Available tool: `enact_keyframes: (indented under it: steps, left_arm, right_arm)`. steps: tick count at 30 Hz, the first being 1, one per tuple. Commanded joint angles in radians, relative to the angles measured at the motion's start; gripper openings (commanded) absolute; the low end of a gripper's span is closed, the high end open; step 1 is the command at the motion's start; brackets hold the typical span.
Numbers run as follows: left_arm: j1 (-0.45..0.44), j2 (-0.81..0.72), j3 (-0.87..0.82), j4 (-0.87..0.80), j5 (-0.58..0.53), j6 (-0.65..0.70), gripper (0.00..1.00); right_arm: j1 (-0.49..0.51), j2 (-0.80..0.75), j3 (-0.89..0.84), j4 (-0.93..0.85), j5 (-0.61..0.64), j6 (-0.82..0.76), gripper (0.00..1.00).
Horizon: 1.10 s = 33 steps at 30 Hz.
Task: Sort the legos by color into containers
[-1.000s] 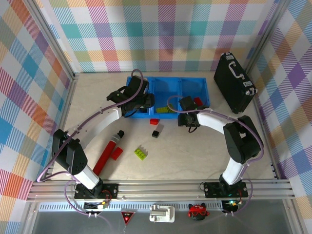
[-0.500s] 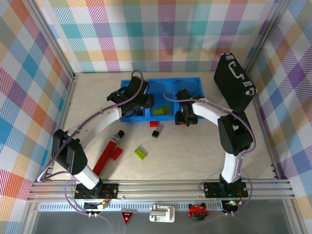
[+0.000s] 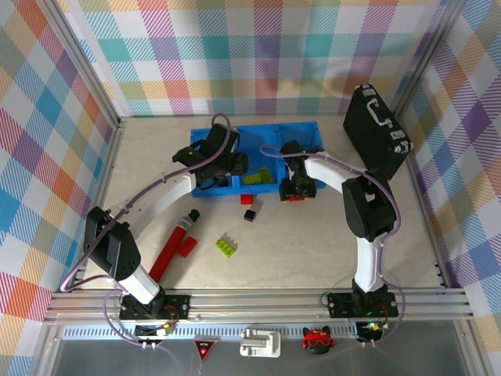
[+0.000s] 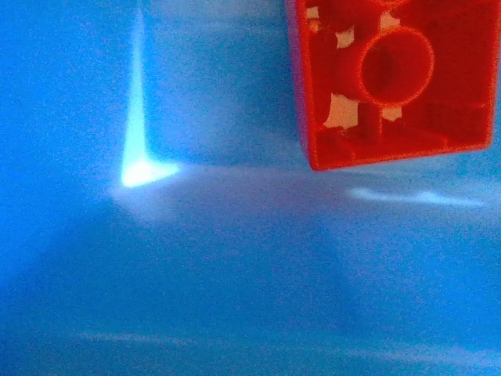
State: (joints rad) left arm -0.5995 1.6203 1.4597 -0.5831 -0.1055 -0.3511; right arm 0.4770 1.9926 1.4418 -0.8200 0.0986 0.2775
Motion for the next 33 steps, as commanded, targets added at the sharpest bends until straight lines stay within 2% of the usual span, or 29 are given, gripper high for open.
enact_keyframes:
  steps: [1, 10, 16, 23, 31, 33]
  left_arm:
    - [0.009, 0.012, -0.013, -0.038, 0.008, -0.012, 0.46]
    - [0.009, 0.011, -0.010, -0.055, -0.007, -0.015, 0.45]
    - [0.018, -0.003, -0.037, -0.082, -0.022, -0.029, 0.45]
    - [0.068, -0.072, -0.161, -0.093, -0.027, -0.071, 0.45]
    - [0.193, -0.137, -0.286, -0.088, 0.013, -0.080, 0.45]
    - [0.219, -0.131, -0.297, -0.086, -0.006, -0.061, 0.45]
  right_arm:
    - [0.000, -0.033, 0.003, -0.089, -0.042, -0.029, 0.54]
    - [0.000, -0.190, 0.019, -0.163, -0.044, -0.039, 0.55]
    - [-0.019, -0.247, 0.079, -0.152, 0.005, -0.047, 0.56]
    - [-0.077, -0.147, 0.210, -0.127, 0.049, -0.071, 0.57]
    - [-0.111, 0.011, 0.311, -0.096, 0.031, -0.087, 0.58]
    - [-0.116, 0.031, 0.313, -0.085, 0.030, -0.082, 0.59]
